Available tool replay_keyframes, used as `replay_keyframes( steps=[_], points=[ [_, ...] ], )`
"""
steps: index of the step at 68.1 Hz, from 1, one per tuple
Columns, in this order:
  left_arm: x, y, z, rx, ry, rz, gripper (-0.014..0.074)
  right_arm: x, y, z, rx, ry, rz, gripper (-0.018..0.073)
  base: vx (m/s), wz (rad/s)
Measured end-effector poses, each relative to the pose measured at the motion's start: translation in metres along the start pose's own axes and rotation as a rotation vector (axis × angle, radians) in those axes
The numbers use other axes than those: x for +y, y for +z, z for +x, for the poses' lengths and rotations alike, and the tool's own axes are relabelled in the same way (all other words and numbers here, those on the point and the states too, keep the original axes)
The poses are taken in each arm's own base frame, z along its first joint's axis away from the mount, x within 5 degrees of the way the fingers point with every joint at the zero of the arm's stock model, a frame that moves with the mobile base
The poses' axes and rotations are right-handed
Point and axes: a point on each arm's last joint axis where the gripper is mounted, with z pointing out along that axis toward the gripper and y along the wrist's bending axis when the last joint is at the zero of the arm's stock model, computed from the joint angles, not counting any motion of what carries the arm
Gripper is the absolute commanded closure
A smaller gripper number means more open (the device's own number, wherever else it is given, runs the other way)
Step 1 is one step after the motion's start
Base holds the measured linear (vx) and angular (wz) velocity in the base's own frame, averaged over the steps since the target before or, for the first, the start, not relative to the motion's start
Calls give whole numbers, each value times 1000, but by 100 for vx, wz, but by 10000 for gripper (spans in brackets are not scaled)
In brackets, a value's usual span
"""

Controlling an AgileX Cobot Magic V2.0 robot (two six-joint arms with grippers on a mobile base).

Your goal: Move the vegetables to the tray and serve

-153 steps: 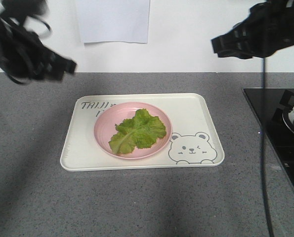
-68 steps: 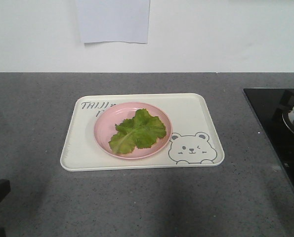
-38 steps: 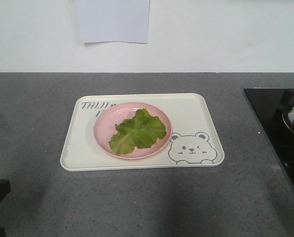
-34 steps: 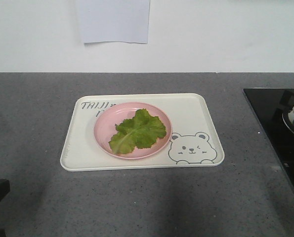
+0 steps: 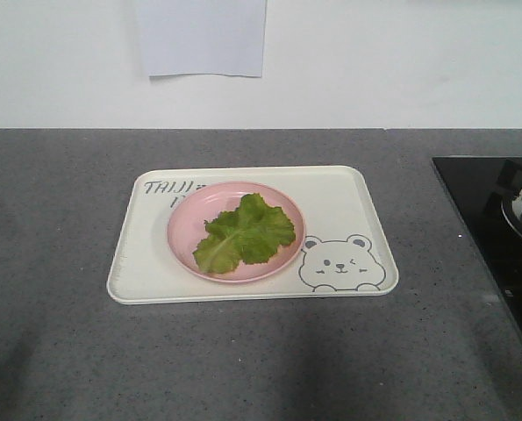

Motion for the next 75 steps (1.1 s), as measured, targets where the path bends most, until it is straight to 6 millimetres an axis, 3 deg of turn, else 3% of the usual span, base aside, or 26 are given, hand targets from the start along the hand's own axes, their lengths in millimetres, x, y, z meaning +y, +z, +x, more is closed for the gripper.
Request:
replay_keyframes(
  steps=[7, 30, 75],
  points=[
    [0, -5, 17, -33, -27, -12, 602, 0, 0, 0, 0, 0, 0, 565, 0, 0],
    [4, -21, 11, -200, -20, -77, 602, 0, 0, 0, 1, 1, -1, 565, 0, 0],
    [6, -21, 12, -191, -49, -121, 602, 0, 0, 0, 0, 3, -2, 565, 0, 0]
  ],
)
